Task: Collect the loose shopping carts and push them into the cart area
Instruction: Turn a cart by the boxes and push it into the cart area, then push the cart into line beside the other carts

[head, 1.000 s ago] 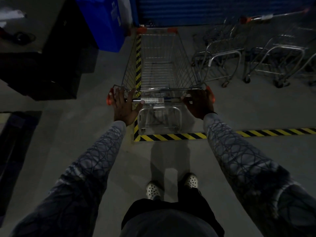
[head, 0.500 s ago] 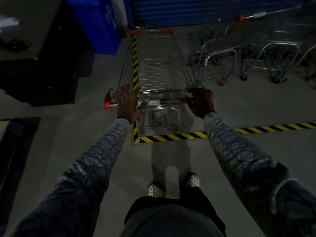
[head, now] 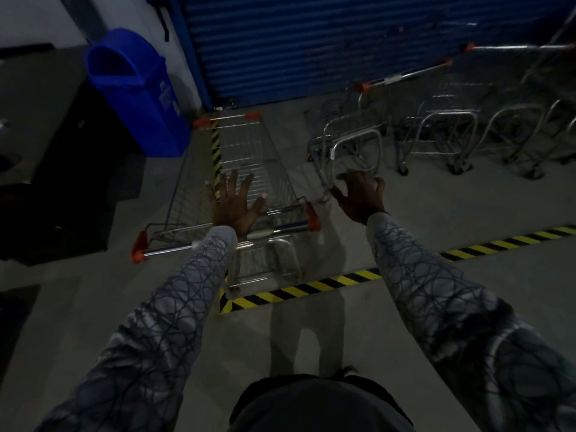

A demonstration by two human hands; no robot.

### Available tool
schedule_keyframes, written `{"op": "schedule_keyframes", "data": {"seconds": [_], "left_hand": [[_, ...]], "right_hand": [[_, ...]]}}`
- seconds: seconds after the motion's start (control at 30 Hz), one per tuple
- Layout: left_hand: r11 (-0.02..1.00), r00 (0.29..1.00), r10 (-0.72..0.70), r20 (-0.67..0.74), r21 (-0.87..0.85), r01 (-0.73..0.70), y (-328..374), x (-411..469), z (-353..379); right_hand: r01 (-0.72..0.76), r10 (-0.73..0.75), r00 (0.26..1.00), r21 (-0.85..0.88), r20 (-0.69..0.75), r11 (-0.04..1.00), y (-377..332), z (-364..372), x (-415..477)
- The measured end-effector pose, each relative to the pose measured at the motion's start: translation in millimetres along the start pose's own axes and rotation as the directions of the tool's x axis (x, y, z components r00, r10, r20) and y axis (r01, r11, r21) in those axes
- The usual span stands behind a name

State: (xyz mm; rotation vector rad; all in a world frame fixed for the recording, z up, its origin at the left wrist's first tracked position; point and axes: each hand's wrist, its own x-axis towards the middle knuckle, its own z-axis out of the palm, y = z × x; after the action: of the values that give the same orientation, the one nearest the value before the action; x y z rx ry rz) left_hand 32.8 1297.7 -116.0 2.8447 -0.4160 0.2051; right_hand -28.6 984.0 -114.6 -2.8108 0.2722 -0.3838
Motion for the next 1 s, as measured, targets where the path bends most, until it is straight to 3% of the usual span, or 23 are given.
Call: {"op": "schedule_keyframes", "data": {"seconds": [0.2, 0.33, 0.57, 0.67, 0.9, 1.0], "left_hand": [[0.999, 0.997, -0.008, 0.078, 0.05, 0.004, 67.5, 42.8, 8.2], [1.0, 0.999, -0.015, 0.047, -0.006, 0.016, 103.3, 86.7, 7.2], [0.996, 0.996, 0.09, 0.025, -0.012, -0.09, 147.6, 185.6, 38.8], [0.993, 0.993, 0.116, 0.032, -0.03, -0.116, 163.8, 237.7, 55.8], [0.959, 0.988, 0.145, 0.059, -0.255, -0.126, 217.2, 348.4, 80.6], [0.885, 0.986, 0.101, 0.132, -0.465, -0.029, 245.0, 385.8, 92.0]], "right_hand": [[-0.027, 0.027, 1.0, 0.002, -0.01, 1.0, 68.1, -35.3, 36.1], [-0.092, 0.091, 0.996, 0.06, 0.015, 0.994, 103.2, -55.7, 74.1], [-0.196, 0.191, 0.98, 0.085, 0.058, 0.977, 151.9, -57.4, 145.2], [-0.153, 0.15, 0.987, 0.052, 0.062, 0.987, 167.8, -56.3, 183.5], [-0.296, 0.29, 0.952, 0.053, 0.095, 0.954, 200.9, -57.8, 279.6], [-0.337, 0.333, 0.942, 0.142, 0.051, 0.931, 217.2, -51.9, 314.2]]}}
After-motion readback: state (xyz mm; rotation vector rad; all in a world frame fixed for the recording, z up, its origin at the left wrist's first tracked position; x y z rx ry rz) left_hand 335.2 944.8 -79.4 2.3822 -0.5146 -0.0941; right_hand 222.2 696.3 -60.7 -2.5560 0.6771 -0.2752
